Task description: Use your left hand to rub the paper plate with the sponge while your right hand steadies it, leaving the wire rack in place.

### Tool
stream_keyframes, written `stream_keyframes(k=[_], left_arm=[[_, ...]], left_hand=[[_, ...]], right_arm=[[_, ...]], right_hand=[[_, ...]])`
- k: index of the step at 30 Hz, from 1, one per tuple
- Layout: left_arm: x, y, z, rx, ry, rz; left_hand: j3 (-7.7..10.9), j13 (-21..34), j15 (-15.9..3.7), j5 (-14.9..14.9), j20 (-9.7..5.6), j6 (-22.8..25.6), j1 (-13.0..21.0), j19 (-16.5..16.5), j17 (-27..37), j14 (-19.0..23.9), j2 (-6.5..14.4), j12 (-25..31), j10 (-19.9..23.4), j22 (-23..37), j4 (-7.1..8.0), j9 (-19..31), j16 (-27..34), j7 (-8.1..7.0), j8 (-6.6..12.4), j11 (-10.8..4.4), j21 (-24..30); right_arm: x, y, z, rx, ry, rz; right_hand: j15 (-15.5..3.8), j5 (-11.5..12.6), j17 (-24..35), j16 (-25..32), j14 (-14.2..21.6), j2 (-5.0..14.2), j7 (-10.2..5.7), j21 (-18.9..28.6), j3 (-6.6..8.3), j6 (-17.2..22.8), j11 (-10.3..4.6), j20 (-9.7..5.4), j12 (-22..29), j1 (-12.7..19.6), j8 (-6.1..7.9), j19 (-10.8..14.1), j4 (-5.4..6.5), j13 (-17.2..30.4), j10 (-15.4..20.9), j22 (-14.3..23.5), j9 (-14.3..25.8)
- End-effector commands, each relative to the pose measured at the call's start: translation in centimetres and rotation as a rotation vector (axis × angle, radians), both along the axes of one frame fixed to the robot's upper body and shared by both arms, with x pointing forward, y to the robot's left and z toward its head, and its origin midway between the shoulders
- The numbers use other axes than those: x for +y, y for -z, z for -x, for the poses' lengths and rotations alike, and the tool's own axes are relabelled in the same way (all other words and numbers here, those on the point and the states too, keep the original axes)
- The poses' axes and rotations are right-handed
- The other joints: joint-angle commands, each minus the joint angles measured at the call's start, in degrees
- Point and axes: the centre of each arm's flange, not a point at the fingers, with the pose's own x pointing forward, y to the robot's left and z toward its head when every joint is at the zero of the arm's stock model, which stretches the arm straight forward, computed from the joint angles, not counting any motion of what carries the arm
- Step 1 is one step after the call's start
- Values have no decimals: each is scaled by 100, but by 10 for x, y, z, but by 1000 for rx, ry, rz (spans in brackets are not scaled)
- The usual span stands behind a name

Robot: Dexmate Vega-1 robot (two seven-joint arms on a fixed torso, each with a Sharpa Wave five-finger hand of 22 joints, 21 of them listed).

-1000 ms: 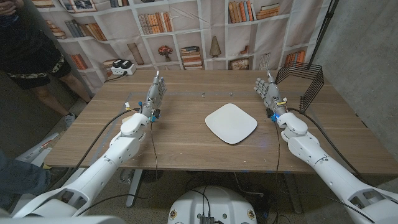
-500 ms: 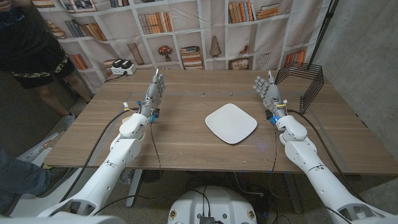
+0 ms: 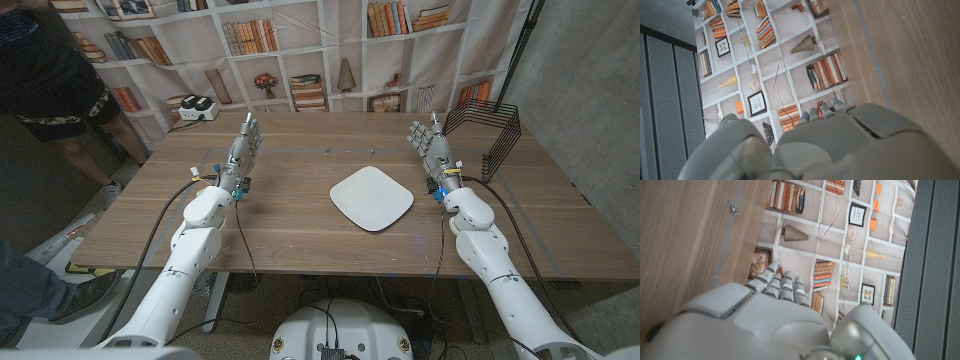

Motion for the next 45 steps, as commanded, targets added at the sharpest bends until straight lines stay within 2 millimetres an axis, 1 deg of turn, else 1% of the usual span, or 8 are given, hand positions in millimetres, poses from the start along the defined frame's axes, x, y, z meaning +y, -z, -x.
stream_keyframes(k=[1,12,13,15,16,23,39,45], left_arm=[[12,9,17,-33,-53,-21],[19,13,38,-82,-131,-37],[21,14,40,-92,-137,-44],[25,14,42,-114,-135,-57],[27,15,43,-125,-140,-52],[43,17,57,-156,-251,-50],[60,15,79,-178,-440,-165],[63,15,92,-169,-543,-258]], left_hand=[[-3,5,7,18,-112,22,96,-163,10,-26,24,35,49,17,-47,24,27,25,39,-11,-4],[27,5,-21,6,-109,155,280,-48,7,113,64,56,210,17,-137,24,30,-1,50,-47,-15],[32,5,-49,1,-113,230,327,-18,7,197,71,72,286,17,-160,25,47,-15,66,-50,-20],[19,2,-125,-52,-211,566,553,405,5,746,90,159,800,16,-266,25,125,-27,93,-59,29],[14,1,-145,-61,-259,629,584,477,4,821,92,173,891,15,-280,26,130,-24,101,-85,37],[5,-1,-198,-90,-194,880,694,621,2,974,102,183,1099,13,-329,27,109,-83,139,-171,28],[47,0,-189,-115,-101,1044,891,776,3,1060,169,134,1170,19,-414,33,67,-117,142,-163,23],[71,2,-235,-156,-61,1350,1101,1025,4,1380,195,164,1470,28,-515,38,106,-106,190,-174,52]], right_arm=[[1,1,7,-6,12,16],[0,-1,10,-17,-14,11],[2,0,11,-19,-15,2],[4,0,12,-29,-22,7],[5,0,12,-32,-21,8],[7,1,11,-25,-6,3],[7,2,16,-17,9,-10],[8,-4,20,-16,12,9]], right_hand=[[25,28,16,19,29,-12,-7,-26,-15,84,-2,-115,25,12,37,45,-6,16,49,16,14],[29,33,15,12,37,7,-12,-55,-15,101,-12,-104,19,27,39,44,-17,16,59,16,14],[41,34,14,21,67,12,-23,-59,-15,126,-8,-104,25,32,47,57,-21,16,78,17,14],[9,37,13,30,112,33,-37,-59,-9,186,-16,-108,44,52,65,113,-33,16,144,17,14],[-5,38,12,35,135,41,-38,-57,-6,199,-24,-112,50,62,68,143,-39,16,167,17,14],[-19,41,10,30,154,62,-45,-66,3,199,-30,-126,30,92,62,179,-57,17,137,17,14],[-10,40,10,32,211,92,-60,-84,11,181,-27,-145,23,140,44,251,-88,18,155,20,15],[-5,38,11,27,217,99,-68,-98,11,196,-25,-144,24,151,46,258,-97,18,169,22,15]])
